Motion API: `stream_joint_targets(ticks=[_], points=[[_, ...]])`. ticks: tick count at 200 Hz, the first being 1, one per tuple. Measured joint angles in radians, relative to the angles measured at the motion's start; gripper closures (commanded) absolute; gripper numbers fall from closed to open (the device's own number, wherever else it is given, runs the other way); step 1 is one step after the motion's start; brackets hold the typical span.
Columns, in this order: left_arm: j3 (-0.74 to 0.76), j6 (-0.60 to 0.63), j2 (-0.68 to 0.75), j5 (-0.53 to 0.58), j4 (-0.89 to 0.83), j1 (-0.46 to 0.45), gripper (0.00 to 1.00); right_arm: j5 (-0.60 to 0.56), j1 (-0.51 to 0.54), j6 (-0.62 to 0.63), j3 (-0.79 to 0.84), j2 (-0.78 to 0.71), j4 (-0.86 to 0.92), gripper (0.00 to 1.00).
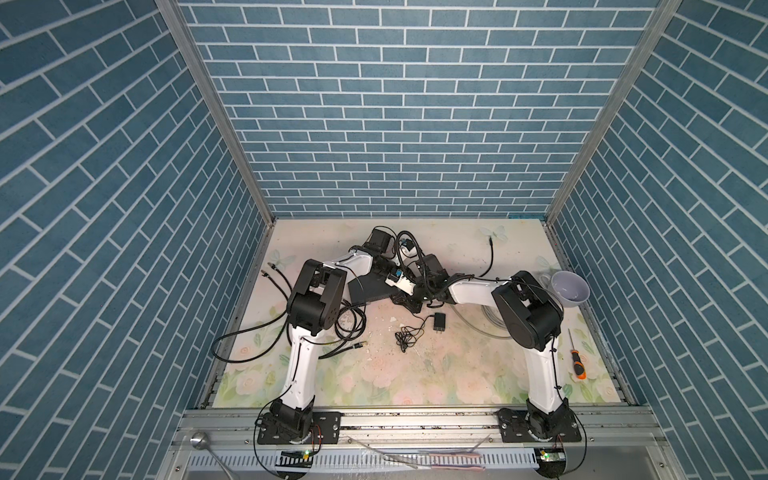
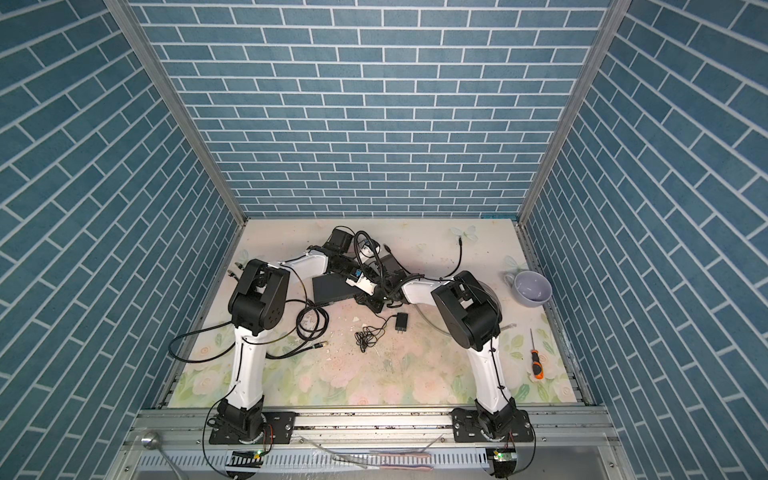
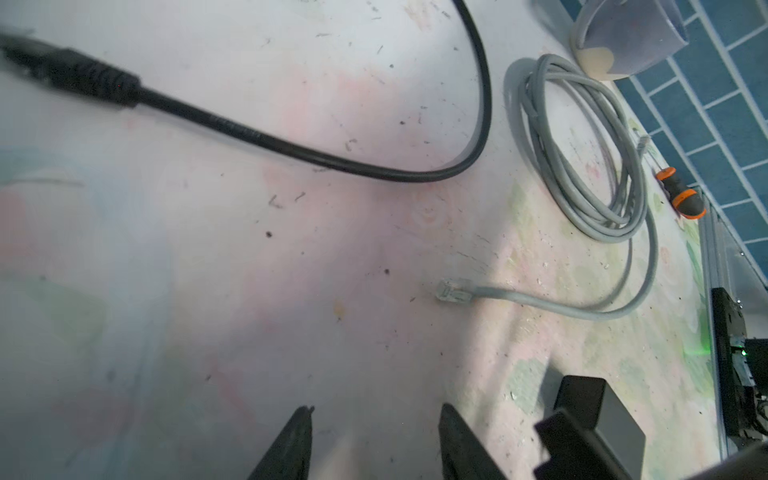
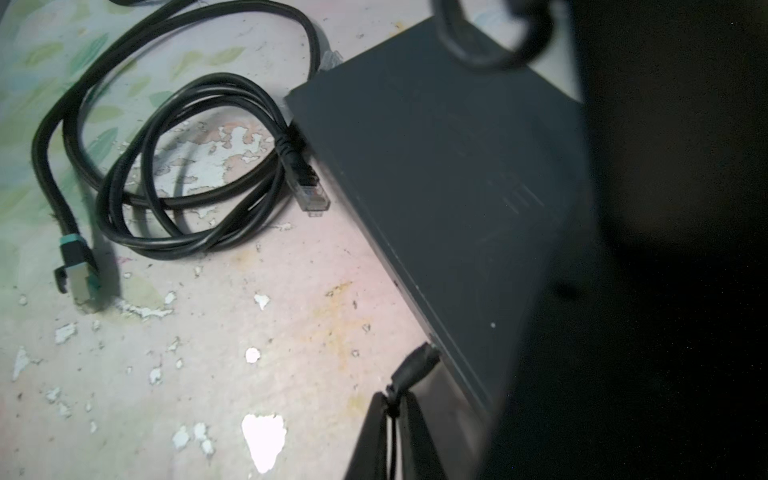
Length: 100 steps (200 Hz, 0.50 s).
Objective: Insert the plug into the switch port
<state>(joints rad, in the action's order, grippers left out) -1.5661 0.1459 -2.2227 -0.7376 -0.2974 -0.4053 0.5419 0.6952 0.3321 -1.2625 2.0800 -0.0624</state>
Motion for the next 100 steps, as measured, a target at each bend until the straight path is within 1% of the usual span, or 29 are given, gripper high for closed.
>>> stream_joint_targets(ticks=[27,48,81,100], points=[[0.017,-0.064,0.021,0.043,0.003,0.000,0.46,-0.056,-0.018,-0.017,0.047,-0.065,-0.026,0.74],[0.035,-0.113,0.048,0.101,0.003,0.002,0.45,-0.094,-0.040,-0.026,0.076,-0.111,-0.039,0.71],[0.047,-0.183,0.082,0.202,0.006,0.018,0.44,-0.125,-0.062,-0.049,0.088,-0.150,-0.045,0.67],[0.058,-0.221,0.116,0.259,0.007,0.045,0.44,-0.132,-0.060,-0.099,0.091,-0.169,-0.053,0.63]])
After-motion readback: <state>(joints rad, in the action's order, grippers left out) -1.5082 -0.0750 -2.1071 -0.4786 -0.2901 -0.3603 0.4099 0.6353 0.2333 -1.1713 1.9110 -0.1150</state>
